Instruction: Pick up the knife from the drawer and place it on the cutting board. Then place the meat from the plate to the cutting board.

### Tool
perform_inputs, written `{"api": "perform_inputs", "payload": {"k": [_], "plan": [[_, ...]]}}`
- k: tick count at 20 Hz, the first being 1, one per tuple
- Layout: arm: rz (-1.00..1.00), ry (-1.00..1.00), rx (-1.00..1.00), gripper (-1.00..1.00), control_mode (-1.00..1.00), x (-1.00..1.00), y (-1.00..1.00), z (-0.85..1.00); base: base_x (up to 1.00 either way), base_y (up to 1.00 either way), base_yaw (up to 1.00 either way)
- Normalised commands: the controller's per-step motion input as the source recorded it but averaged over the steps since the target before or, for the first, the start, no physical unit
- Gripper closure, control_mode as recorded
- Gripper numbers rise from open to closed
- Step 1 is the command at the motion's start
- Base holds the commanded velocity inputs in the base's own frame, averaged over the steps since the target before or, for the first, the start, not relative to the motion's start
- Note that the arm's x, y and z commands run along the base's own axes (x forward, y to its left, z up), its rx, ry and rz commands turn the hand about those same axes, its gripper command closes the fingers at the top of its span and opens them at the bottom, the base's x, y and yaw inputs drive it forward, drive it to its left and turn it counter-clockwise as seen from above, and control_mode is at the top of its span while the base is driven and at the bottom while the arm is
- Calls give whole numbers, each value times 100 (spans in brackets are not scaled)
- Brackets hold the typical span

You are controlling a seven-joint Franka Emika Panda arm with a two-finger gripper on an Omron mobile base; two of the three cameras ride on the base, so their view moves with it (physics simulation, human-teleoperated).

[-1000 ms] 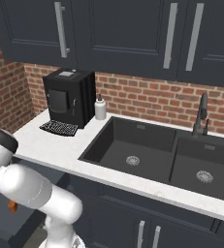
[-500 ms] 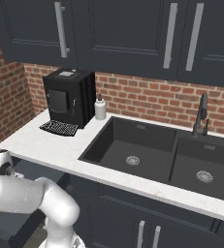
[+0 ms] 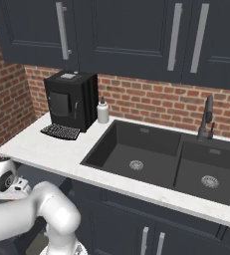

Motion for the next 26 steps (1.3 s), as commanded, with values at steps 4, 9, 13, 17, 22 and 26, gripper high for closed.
{"api": "perform_inputs", "payload": {"k": [4,9,13,17,22,26], "plan": [[9,3,0,100,-100,2,16,-45,0,0,0],[22,1,1,100,-100,-66,1,13,0,0,0],[32,0,0,100,-100,-100,10,29,0,0,0],[29,-1,0,100,-100,-100,9,79,0,0,0],[19,-10,5,100,-100,-53,-7,100,0,0,0],[12,-22,9,100,-100,-8,-25,100,0,0,0]]}}
